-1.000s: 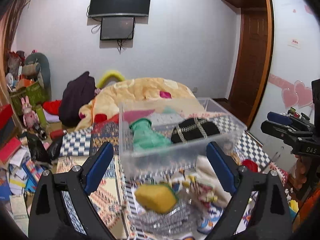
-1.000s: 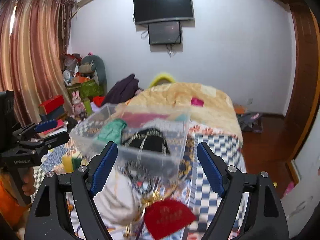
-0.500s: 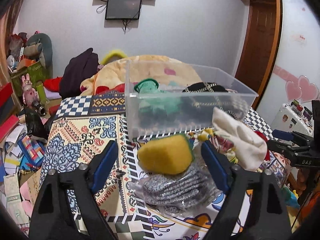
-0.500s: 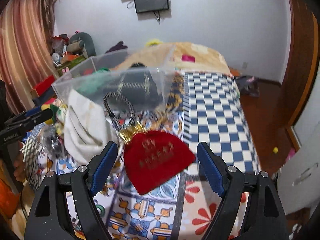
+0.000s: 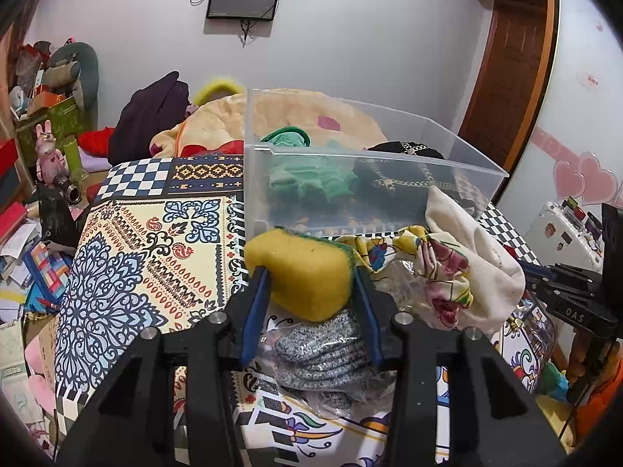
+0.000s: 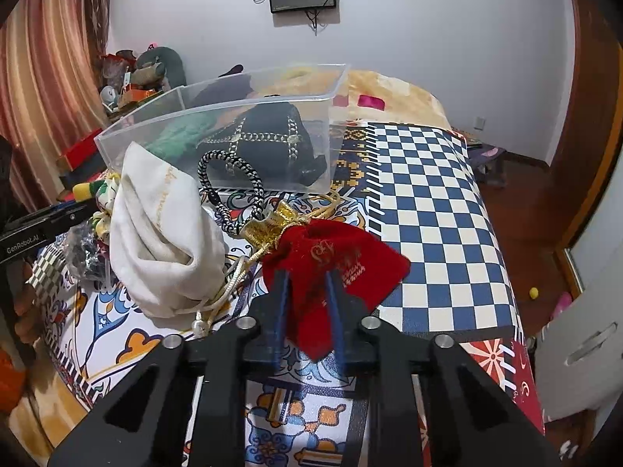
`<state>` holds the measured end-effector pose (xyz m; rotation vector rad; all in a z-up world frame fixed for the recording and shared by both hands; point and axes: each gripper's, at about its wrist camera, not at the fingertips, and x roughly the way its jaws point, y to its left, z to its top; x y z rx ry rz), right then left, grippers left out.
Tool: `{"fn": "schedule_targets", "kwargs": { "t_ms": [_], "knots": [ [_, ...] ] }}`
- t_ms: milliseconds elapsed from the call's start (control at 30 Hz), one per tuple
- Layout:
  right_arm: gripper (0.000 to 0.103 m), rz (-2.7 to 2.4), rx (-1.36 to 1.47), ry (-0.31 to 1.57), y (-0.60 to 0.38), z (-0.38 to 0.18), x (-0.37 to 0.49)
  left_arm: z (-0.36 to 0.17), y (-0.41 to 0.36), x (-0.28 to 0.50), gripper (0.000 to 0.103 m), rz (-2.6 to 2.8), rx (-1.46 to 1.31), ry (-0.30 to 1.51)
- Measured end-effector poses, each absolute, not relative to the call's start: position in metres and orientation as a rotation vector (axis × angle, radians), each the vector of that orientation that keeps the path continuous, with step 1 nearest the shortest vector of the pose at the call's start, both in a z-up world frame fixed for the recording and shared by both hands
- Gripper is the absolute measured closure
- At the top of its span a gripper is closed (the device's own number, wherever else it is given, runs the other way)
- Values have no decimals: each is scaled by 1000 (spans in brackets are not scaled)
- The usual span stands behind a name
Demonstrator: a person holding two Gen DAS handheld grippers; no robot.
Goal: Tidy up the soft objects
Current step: 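Grasp the yellow sponge with the left gripper while the right grasps the red pouch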
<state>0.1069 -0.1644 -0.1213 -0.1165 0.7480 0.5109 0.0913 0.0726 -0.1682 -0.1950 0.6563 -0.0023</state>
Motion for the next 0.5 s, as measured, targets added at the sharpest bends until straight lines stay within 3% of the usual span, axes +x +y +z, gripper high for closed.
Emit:
{"fn": "schedule_targets", "kwargs": {
  "t_ms": [133,500],
  "knots": [
    [96,508,-95,726,-168,-114,106,-163,70,81,64,16,-174,634],
    [96,463,-133,645,-170,-89,96,-124,61,56,64,-15,-171,529]
  ]
}}
